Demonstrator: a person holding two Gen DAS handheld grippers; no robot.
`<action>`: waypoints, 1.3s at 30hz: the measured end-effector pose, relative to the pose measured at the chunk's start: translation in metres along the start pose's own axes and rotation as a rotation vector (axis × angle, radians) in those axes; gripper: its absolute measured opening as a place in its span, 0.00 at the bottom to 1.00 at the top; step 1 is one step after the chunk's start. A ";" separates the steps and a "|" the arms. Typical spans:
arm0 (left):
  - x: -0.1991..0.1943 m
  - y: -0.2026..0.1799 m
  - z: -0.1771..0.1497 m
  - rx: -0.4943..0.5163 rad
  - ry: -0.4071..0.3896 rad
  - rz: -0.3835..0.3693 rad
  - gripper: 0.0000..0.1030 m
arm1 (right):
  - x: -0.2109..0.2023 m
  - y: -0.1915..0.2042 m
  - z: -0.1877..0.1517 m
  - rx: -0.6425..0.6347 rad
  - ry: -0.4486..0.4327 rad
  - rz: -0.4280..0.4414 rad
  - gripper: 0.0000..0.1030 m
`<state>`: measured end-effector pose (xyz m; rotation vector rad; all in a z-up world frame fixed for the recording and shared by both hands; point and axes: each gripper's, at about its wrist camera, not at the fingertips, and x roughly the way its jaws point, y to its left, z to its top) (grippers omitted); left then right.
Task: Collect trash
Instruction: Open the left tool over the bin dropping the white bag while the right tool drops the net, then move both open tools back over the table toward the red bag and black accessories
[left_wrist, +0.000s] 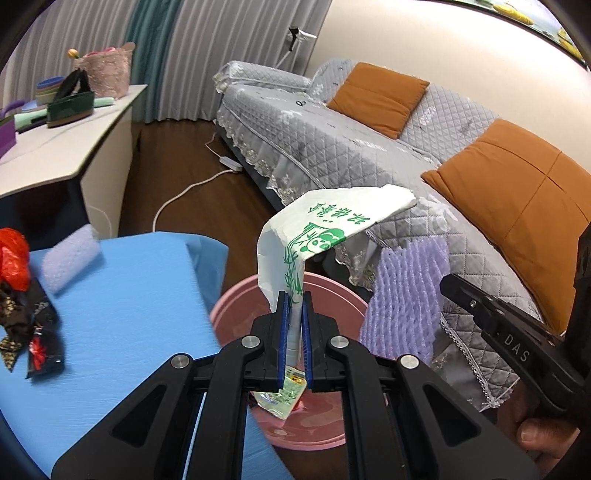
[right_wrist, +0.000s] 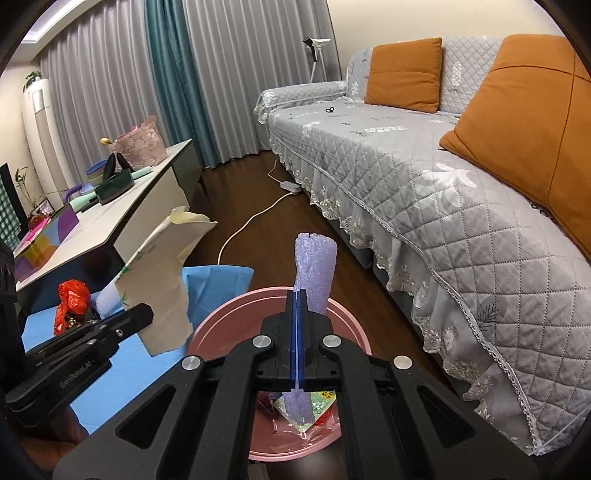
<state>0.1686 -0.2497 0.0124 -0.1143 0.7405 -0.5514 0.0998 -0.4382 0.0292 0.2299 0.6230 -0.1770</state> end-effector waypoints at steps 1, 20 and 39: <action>0.002 -0.001 0.000 0.000 0.007 -0.004 0.08 | 0.000 -0.001 0.000 0.001 0.002 -0.003 0.04; -0.067 0.031 -0.001 -0.010 -0.054 0.065 0.28 | -0.008 0.013 0.000 0.010 -0.001 -0.038 0.37; -0.160 0.121 -0.025 -0.047 -0.149 0.218 0.28 | -0.026 0.101 -0.003 -0.112 -0.066 0.063 0.37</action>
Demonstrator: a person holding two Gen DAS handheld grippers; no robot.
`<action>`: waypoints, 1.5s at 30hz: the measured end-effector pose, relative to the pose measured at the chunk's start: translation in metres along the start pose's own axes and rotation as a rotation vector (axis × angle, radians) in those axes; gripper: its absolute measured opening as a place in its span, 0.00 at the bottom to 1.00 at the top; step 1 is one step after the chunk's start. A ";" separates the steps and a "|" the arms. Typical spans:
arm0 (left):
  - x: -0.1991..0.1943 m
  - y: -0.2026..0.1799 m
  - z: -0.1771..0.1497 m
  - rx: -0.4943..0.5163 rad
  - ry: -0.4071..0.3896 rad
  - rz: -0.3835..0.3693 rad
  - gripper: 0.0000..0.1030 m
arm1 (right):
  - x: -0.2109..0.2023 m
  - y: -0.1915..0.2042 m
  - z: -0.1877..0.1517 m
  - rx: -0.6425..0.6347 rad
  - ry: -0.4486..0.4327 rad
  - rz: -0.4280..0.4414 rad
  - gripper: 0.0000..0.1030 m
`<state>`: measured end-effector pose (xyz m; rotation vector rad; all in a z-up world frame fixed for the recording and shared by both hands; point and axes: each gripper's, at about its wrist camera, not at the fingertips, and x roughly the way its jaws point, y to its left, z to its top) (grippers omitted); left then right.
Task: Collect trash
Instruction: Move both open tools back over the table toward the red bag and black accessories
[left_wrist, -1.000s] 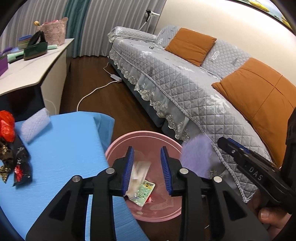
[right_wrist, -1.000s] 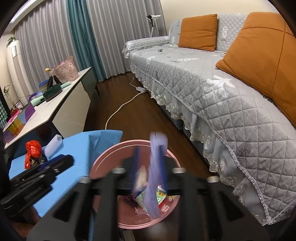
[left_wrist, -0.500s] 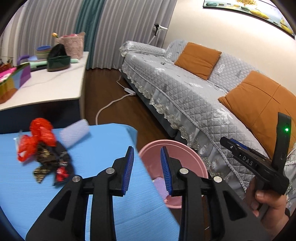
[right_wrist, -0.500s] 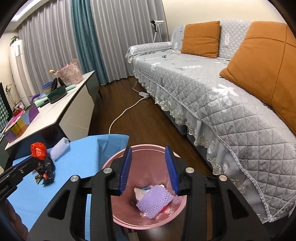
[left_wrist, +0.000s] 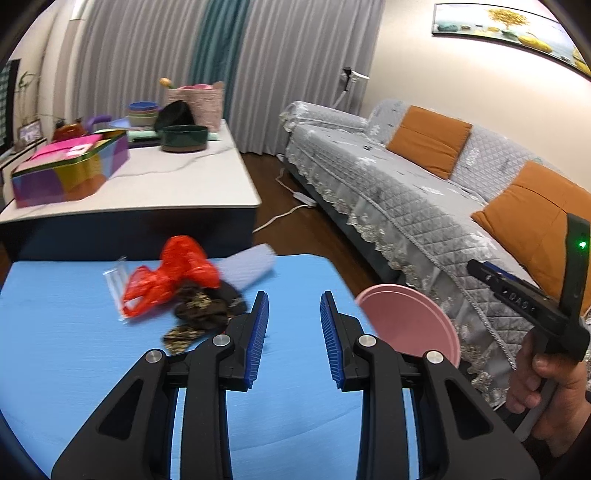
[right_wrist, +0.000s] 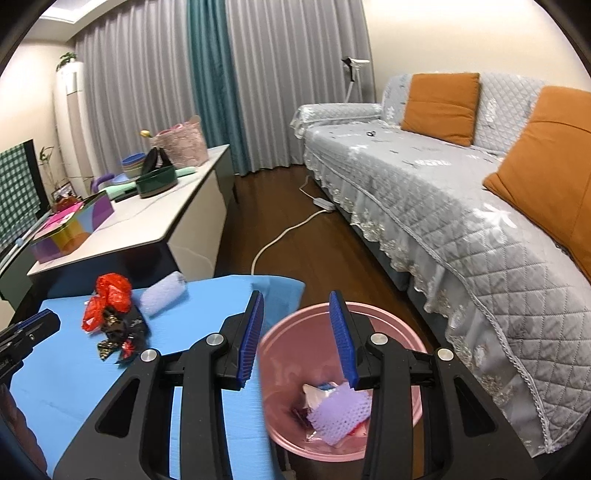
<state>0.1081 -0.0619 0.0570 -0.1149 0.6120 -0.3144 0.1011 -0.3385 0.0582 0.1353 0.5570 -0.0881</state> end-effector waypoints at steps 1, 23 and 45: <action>-0.001 0.007 -0.002 -0.002 -0.003 0.010 0.28 | 0.000 0.003 0.000 -0.004 -0.001 0.004 0.37; 0.001 0.138 -0.033 -0.163 -0.030 0.243 0.27 | 0.051 0.108 -0.011 -0.061 0.076 0.240 0.24; 0.073 0.175 -0.013 -0.153 -0.008 0.200 0.57 | 0.153 0.194 -0.066 -0.084 0.363 0.372 0.44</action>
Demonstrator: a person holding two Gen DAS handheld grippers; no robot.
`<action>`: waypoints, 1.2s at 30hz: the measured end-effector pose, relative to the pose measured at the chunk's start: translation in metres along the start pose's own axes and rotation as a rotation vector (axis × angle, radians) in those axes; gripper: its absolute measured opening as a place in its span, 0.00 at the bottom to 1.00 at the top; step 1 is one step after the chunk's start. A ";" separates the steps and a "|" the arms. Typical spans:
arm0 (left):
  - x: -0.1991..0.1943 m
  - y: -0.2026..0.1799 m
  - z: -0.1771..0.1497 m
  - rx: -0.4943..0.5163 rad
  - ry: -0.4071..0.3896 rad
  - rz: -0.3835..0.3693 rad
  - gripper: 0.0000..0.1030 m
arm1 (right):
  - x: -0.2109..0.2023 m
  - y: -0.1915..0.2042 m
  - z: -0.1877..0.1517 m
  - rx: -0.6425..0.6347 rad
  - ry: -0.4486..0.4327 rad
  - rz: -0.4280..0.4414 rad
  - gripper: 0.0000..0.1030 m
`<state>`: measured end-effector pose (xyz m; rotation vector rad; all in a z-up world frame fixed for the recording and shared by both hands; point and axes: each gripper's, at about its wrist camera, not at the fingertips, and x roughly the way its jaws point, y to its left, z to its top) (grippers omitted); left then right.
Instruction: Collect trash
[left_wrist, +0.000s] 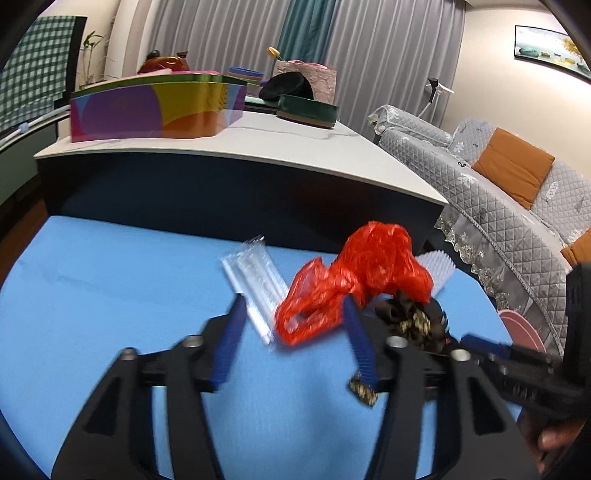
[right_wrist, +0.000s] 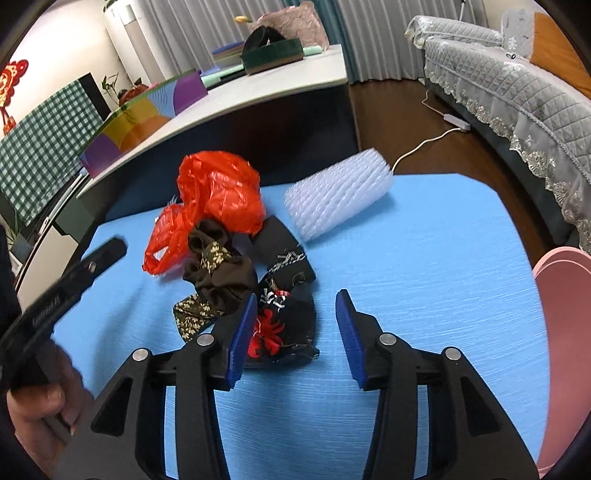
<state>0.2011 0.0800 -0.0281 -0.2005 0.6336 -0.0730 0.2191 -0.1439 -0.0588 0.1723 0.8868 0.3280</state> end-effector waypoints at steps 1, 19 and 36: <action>0.005 -0.001 0.002 0.000 0.004 -0.002 0.58 | 0.001 0.001 0.000 -0.001 0.007 0.005 0.44; 0.023 -0.022 0.000 0.019 0.116 -0.066 0.05 | -0.013 0.006 -0.010 -0.097 0.033 0.048 0.18; -0.055 -0.030 0.001 0.056 0.026 -0.022 0.03 | -0.078 -0.016 -0.021 -0.072 -0.068 0.016 0.00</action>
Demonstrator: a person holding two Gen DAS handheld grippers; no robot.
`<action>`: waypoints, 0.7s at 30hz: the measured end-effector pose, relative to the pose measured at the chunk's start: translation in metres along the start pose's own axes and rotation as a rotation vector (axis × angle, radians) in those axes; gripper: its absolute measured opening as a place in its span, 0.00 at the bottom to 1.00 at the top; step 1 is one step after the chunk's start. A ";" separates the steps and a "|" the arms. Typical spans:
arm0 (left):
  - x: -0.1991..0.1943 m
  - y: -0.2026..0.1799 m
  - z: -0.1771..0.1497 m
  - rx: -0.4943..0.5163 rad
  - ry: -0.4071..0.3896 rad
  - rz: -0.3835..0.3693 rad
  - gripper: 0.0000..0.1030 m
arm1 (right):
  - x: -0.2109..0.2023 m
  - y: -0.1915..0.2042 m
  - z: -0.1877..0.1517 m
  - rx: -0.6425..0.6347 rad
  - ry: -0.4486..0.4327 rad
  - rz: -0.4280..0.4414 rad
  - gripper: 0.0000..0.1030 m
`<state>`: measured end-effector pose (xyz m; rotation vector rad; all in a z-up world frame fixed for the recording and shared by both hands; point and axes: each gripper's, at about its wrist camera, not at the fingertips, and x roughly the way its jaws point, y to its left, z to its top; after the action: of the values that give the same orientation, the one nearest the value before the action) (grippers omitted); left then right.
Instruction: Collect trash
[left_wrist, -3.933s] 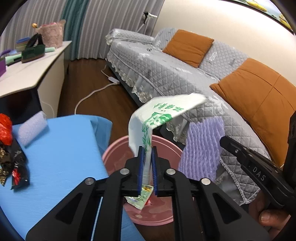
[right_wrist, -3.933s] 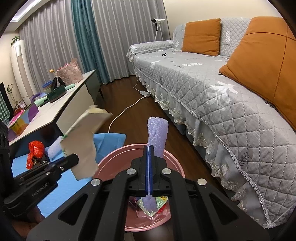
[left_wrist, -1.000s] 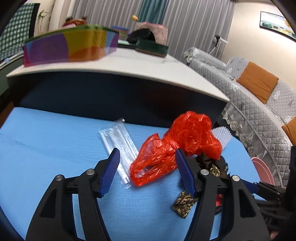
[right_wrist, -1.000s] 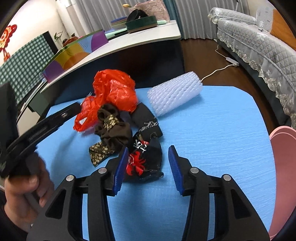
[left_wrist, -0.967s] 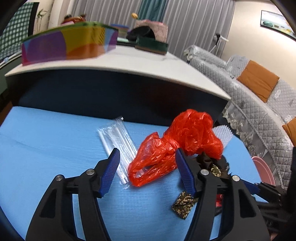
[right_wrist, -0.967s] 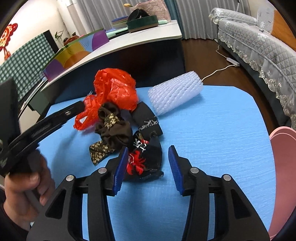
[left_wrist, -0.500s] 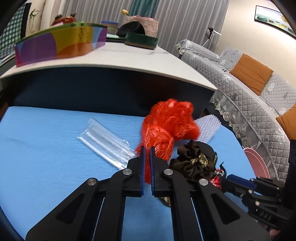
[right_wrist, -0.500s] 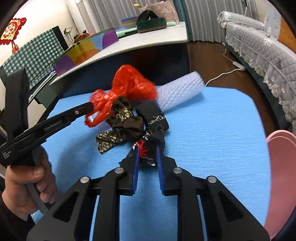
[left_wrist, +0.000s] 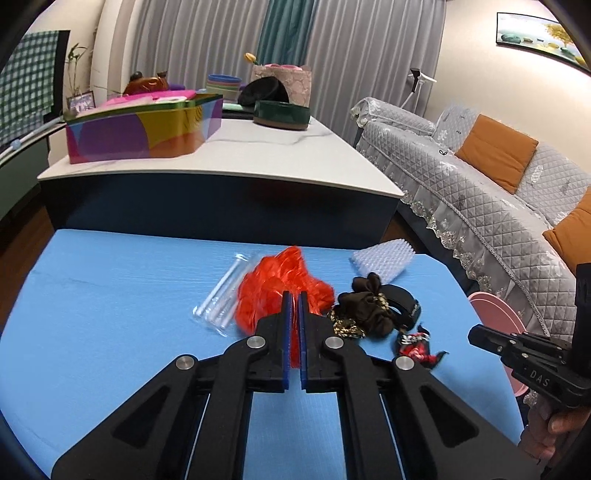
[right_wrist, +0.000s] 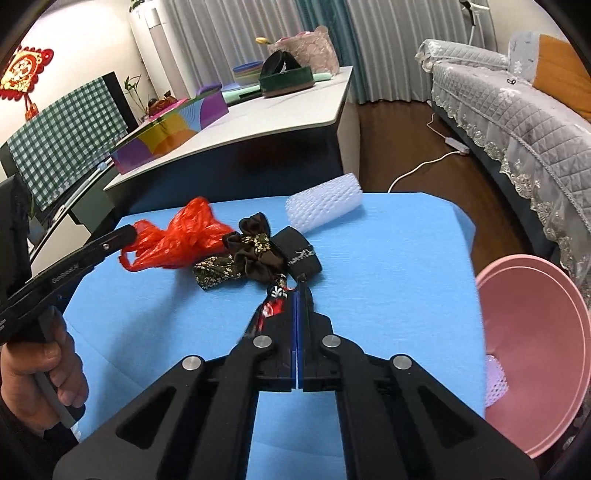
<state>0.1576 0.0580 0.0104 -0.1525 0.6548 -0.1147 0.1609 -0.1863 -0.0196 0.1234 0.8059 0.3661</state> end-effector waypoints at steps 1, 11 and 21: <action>-0.004 -0.001 0.000 0.000 -0.003 0.000 0.03 | -0.004 -0.003 -0.001 0.005 -0.003 -0.003 0.00; -0.028 -0.002 -0.010 -0.005 -0.018 0.009 0.03 | -0.001 -0.009 -0.012 0.015 0.023 -0.002 0.11; -0.020 0.023 -0.034 -0.046 0.074 0.011 0.21 | 0.046 0.009 -0.014 0.018 0.074 -0.035 0.64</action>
<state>0.1224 0.0799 -0.0081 -0.1892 0.7321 -0.0954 0.1775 -0.1616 -0.0579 0.1128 0.8839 0.3317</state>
